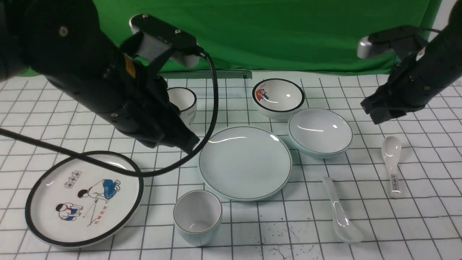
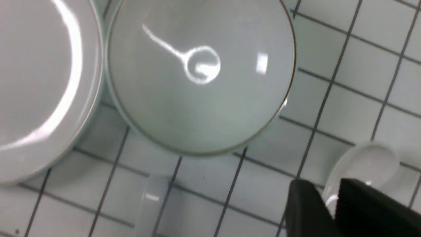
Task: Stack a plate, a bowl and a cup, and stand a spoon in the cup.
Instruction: Use the right arm to grab a blue rice bowl
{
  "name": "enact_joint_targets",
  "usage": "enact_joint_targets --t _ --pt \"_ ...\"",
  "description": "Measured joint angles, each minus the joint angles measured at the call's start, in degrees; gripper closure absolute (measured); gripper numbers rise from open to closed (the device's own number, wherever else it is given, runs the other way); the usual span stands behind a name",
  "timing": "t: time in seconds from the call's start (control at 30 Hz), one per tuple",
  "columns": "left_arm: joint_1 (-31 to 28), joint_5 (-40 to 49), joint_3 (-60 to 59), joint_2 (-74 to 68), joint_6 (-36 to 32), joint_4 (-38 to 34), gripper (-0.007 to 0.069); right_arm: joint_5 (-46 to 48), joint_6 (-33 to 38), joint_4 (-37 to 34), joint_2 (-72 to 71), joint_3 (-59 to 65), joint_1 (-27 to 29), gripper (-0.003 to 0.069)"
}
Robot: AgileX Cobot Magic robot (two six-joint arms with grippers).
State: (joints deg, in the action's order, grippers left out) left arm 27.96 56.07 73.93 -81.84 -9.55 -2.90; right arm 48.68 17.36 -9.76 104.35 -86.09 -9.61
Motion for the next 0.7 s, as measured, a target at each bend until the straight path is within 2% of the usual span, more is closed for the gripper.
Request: enact_joint_targets --t 0.1,0.2,0.3,0.4,0.53,0.57,0.7 --pt "0.0 0.0 0.0 0.0 0.0 0.0 0.0639 -2.9 -1.2 -0.2 5.5 -2.7 0.0 0.0226" --pt "0.0 0.0 0.0 0.0 -0.4 0.0 0.0638 -4.6 -2.1 -0.2 9.8 -4.9 0.0 0.0165" --pt "0.0 0.0 0.0 0.0 -0.8 0.0 0.0637 -5.8 -2.4 -0.7 13.2 -6.3 0.0 0.0172" --pt "0.0 -0.9 0.0 0.0 -0.9 0.0 0.0635 -6.5 -2.5 -2.2 16.4 -7.0 0.0 0.0298" --pt "0.0 -3.2 0.0 0.0 -1.0 0.1 0.0635 -7.0 -2.7 -3.1 17.1 -7.2 -0.1 0.0533" --pt "0.0 -3.5 0.0 0.0 -1.0 0.1 0.0635 -7.3 -2.6 -4.0 16.8 -7.5 -0.1 0.0566" --pt "-2.7 -3.9 0.0 0.0 -0.7 -0.1 0.0635 -4.8 -0.8 -3.6 14.6 -7.5 -0.2 0.0583"
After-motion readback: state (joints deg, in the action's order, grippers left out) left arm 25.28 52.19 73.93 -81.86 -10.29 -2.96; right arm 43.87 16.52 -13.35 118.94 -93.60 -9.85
